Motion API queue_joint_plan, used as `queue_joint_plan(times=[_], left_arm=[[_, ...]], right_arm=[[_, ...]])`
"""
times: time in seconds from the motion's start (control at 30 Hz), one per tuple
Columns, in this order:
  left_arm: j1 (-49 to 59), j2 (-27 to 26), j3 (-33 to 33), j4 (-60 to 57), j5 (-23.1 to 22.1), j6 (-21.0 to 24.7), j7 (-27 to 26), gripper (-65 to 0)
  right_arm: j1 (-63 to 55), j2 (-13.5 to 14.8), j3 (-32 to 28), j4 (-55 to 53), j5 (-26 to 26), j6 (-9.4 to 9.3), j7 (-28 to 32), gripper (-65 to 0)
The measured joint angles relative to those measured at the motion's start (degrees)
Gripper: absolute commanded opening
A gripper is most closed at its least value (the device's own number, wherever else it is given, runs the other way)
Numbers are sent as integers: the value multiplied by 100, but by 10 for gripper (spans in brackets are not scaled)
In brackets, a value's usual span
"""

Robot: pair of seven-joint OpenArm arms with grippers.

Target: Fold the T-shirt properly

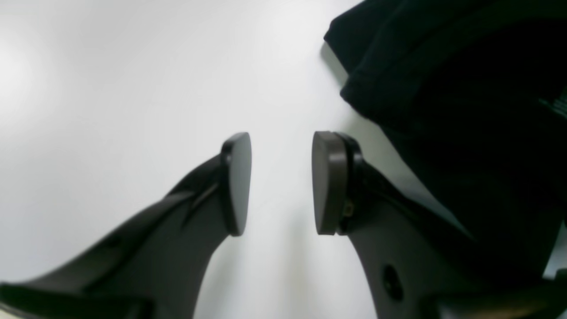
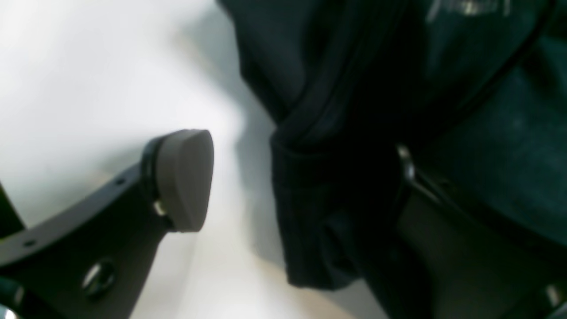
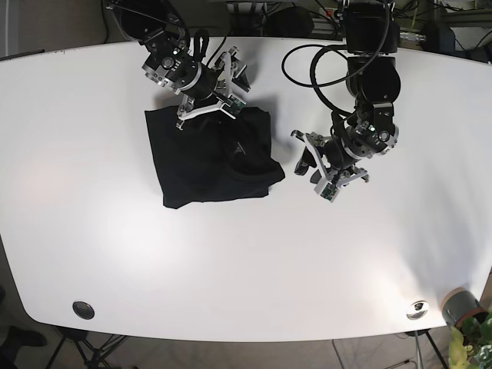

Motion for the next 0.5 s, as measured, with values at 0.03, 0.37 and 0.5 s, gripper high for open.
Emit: queue_joint_plan(times=[0.03, 0.37, 0.5], left_arm=[[15, -13, 0, 0, 4, 0, -2, -440], [37, -9, 0, 0, -11, 0, -2, -440], [35, -11, 0, 0, -13, 0, -4, -440]], right_arm=[[-2, 0, 28, -94, 0, -2, 17, -249], [66, 15, 48, -452, -4, -50, 472, -571], [48, 15, 55, -444, -4, -59, 496, -607]])
